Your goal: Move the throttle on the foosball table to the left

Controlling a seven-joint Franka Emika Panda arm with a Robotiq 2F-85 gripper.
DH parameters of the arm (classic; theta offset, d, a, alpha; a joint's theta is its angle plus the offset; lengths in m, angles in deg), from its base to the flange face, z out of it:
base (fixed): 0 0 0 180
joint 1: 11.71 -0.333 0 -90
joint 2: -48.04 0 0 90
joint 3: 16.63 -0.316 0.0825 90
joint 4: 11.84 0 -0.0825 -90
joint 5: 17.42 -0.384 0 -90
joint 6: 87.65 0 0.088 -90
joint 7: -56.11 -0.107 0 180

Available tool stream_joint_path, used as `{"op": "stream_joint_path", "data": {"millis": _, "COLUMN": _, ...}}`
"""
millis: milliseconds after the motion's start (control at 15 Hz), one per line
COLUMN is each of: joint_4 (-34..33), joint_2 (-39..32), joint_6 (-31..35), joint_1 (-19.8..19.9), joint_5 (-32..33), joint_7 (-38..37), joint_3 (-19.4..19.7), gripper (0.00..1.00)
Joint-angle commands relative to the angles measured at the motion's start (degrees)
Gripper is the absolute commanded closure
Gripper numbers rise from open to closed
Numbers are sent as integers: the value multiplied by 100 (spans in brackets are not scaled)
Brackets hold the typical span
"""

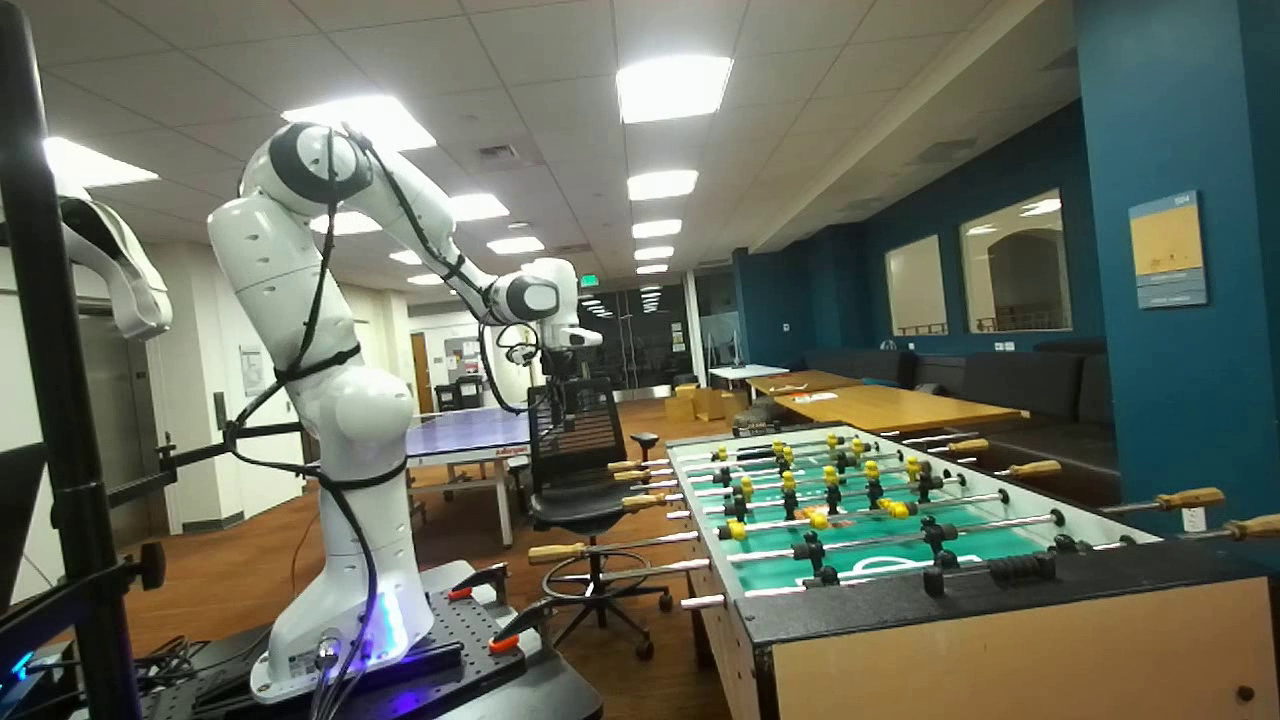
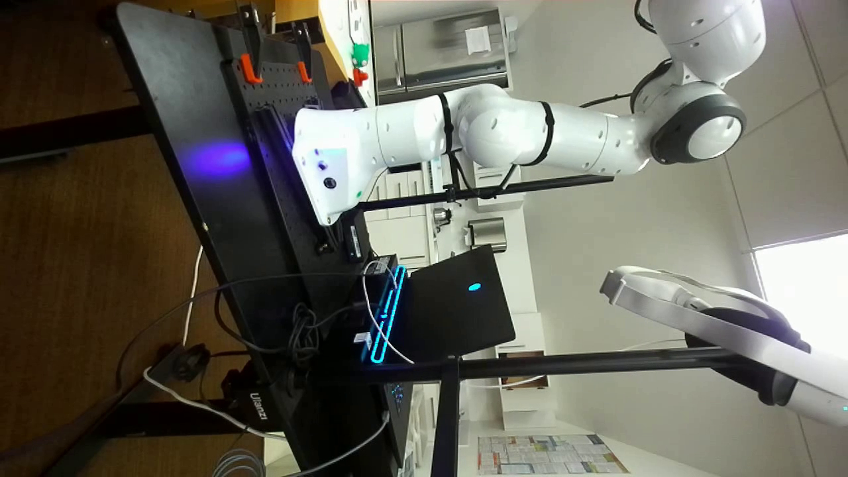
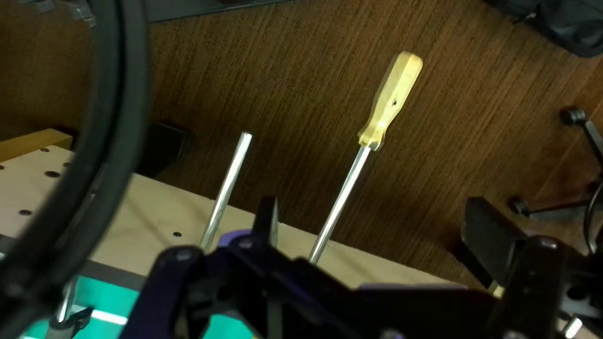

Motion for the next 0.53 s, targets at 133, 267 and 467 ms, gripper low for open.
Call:
{"op": "stream_joint_path", "data": {"millis": 133, "joint_4": -118, "joint_2": 704, "joint_6": -367, "joint_1": 603, "joint_5": 240, "joint_7": -543, "joint_3": 62, "gripper": 0}}
{"op": "stream_joint_path", "data": {"millis": 267, "joint_4": -99, "joint_2": 794, "joint_6": -365, "joint_1": 777, "joint_5": 222, "joint_7": -777, "joint_3": 60, "gripper": 0}}
{"op": "stream_joint_path", "data": {"millis": 467, "joint_4": -37, "joint_2": 850, "joint_6": -263, "joint_1": 959, "joint_5": 190, "joint_7": -1128, "joint_3": 34, "gripper": 0}}
